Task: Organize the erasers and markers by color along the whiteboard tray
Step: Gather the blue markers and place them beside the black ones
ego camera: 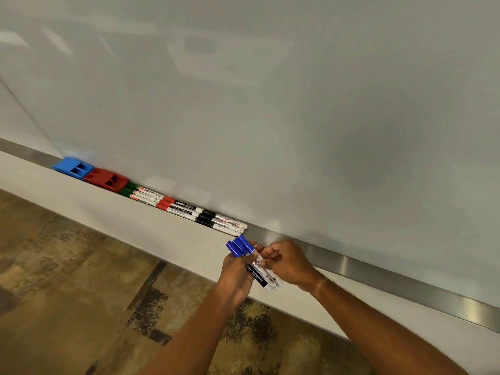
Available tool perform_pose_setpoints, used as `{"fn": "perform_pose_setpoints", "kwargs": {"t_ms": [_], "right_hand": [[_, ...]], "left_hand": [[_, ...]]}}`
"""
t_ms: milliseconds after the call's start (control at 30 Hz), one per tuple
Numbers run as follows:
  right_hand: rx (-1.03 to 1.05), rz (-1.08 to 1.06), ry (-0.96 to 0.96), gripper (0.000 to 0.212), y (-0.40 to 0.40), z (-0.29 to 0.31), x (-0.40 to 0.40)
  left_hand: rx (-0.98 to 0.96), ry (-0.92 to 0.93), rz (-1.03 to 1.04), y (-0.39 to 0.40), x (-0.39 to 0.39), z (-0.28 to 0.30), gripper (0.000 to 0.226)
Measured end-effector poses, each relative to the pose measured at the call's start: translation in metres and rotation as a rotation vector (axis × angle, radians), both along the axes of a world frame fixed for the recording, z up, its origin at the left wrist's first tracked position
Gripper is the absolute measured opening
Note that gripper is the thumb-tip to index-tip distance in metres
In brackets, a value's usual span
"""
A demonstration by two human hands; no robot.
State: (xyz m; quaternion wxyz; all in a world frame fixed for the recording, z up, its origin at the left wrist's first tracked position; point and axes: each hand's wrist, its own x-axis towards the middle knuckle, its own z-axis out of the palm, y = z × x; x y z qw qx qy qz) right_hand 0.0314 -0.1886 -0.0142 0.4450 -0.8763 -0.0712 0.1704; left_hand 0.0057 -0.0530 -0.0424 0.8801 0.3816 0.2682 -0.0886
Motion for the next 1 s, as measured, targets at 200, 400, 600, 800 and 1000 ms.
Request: {"fn": "perform_pose_setpoints", "kwargs": {"t_ms": [200, 400, 600, 800, 1000], "right_hand": [[-0.257, 0.045, -0.154, 0.012, 0.008, -0.003, 0.023], [-0.521, 0.114, -0.223, 0.013, 0.007, -0.004, 0.044], [-0.565, 0.122, -0.210, 0.020, 0.009, -0.012, 0.051], [-0.505, 0.104, -0.190, 0.017, 0.006, -0.019, 0.058], [-0.502, 0.138, -0.190, 0.019, 0.004, -0.023, 0.062]], "left_hand": [[-0.010, 0.036, 0.027, 0.021, 0.004, -0.013, 0.027], [-0.024, 0.074, 0.081, 0.036, 0.006, -0.018, 0.030], [-0.019, 0.084, 0.125, 0.044, 0.008, -0.018, 0.031], [-0.020, 0.092, 0.141, 0.043, 0.010, -0.015, 0.031], [-0.019, 0.082, 0.134, 0.039, 0.011, -0.010, 0.030]]}}
